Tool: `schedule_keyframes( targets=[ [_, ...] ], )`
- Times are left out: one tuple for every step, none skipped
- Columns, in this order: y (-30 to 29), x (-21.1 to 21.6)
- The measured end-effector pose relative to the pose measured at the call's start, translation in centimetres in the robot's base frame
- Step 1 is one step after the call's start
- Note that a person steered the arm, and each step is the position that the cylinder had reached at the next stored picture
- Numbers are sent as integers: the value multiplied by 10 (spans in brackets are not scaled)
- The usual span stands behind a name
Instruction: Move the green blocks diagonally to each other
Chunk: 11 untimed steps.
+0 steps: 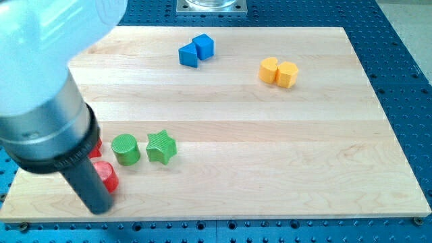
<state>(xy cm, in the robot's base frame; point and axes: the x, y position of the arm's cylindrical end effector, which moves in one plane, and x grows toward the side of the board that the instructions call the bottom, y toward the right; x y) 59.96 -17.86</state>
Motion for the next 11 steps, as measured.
schedule_keyframes(
  targets=[
    [-83,-35],
    [-92,-32],
    [-88,-109],
    [-75,-126],
    [-66,-29],
    [-9,16],
    [35,-4],
    [-2,-51],
    [30,-79],
    [146,-82],
    [149,-78]
  ],
)
